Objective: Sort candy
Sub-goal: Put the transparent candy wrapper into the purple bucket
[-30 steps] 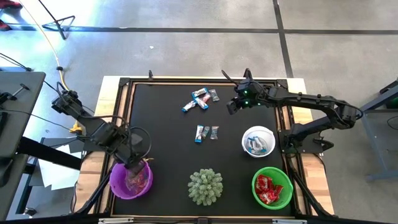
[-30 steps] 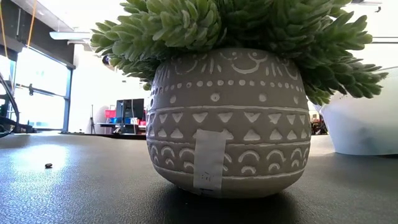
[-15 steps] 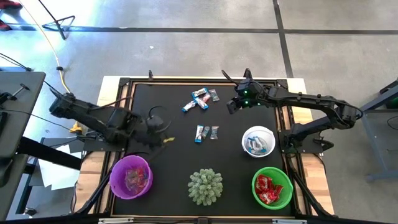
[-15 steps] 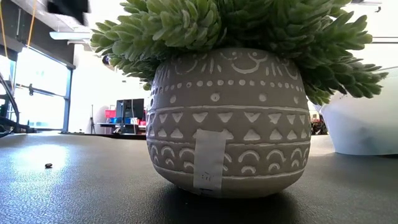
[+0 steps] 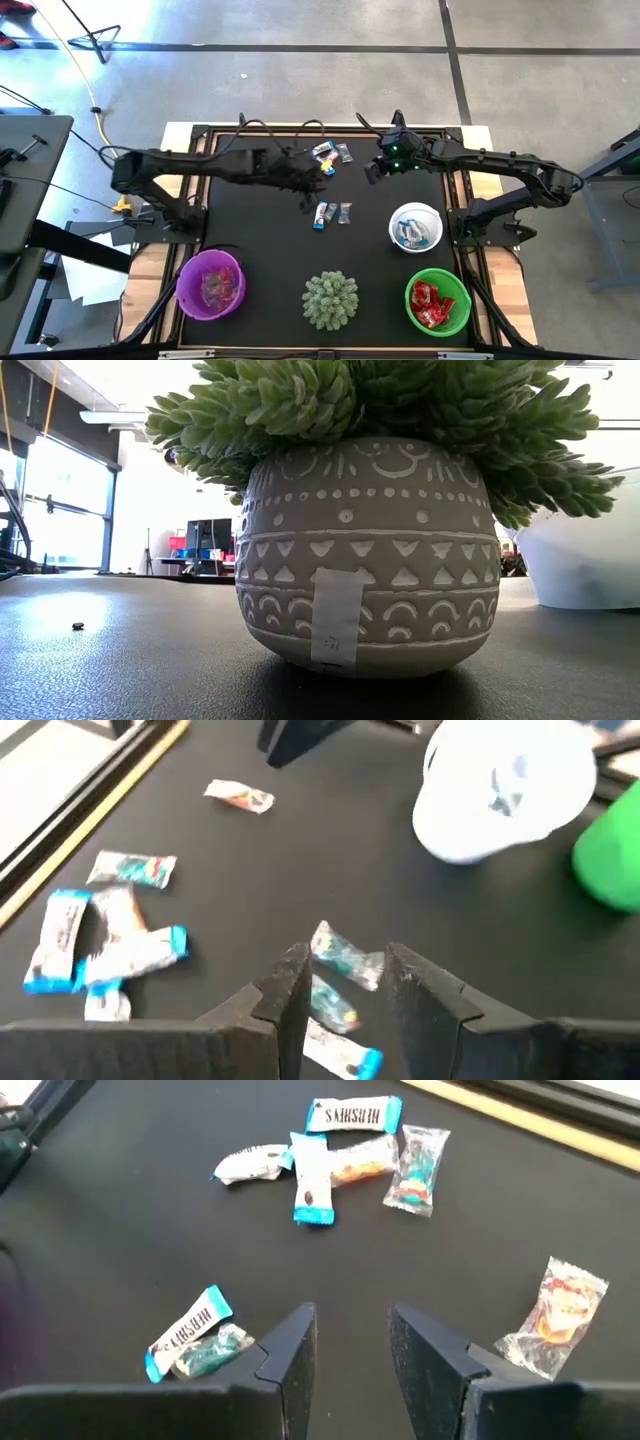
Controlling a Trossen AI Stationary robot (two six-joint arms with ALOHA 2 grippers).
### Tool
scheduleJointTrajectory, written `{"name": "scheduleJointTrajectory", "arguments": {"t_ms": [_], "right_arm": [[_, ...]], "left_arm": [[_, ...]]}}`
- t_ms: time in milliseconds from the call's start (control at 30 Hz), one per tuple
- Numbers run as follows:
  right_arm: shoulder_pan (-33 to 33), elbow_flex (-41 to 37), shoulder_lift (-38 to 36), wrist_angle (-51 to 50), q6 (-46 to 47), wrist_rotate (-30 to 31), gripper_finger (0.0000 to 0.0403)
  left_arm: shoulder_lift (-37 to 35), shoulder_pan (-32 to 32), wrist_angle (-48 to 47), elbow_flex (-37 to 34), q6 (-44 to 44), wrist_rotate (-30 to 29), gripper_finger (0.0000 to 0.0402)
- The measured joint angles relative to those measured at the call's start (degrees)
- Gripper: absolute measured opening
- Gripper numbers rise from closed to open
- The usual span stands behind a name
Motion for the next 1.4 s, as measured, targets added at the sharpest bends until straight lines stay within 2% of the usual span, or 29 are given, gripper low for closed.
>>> {"name": "scheduleJointTrajectory", "arguments": {"t_ms": [167,267,333,433,567,667,800,1000,1233,1400], "right_arm": [[0.1,0.0,0.0,-2.3,0.0,-2.4,0.0124],[0.1,0.0,0.0,-3.7,0.0,-2.9,0.0124],[0.1,0.0,0.0,-4.4,0.0,-2.9,0.0124],[0.1,0.0,0.0,-4.6,0.0,-2.8,0.0124],[0.1,0.0,0.0,-4.6,0.0,-2.8,0.0124],[0.1,0.0,0.0,-4.6,-0.3,-2.8,0.0124],[0.0,0.0,0.0,-4.4,-1.5,-2.8,0.0124],[0.0,0.0,0.0,-4.4,-1.5,-2.8,0.0124],[0.0,0.0,0.0,-4.4,-1.5,-2.8,0.0124],[0.0,0.0,0.0,-4.5,-1.5,-2.8,0.0124]], "left_arm": [[5.9,2.8,0.4,0.0,11.1,1.8,0.0117],[8.8,3.9,2.1,0.0,18.3,1.4,0.0117],[10.5,4.5,4.4,0.0,19.7,0.2,0.0117],[12.2,5.9,8.4,0.0,14.4,-0.9,0.0117],[13.7,8.9,9.2,0.0,2.8,-1.0,0.0117],[14.3,11.1,8.9,0.0,-1.7,-0.4,0.0117],[14.5,13.4,9.2,0.0,-2.7,1.4,0.0117],[14.8,15.4,5.2,3.5,-3.2,0.0,0.0117],[20.5,16.4,-4.6,12.1,-3.2,-0.8,0.0117],[26.3,16.4,-7.4,19.2,-2.8,0.3,0.0117]]}}
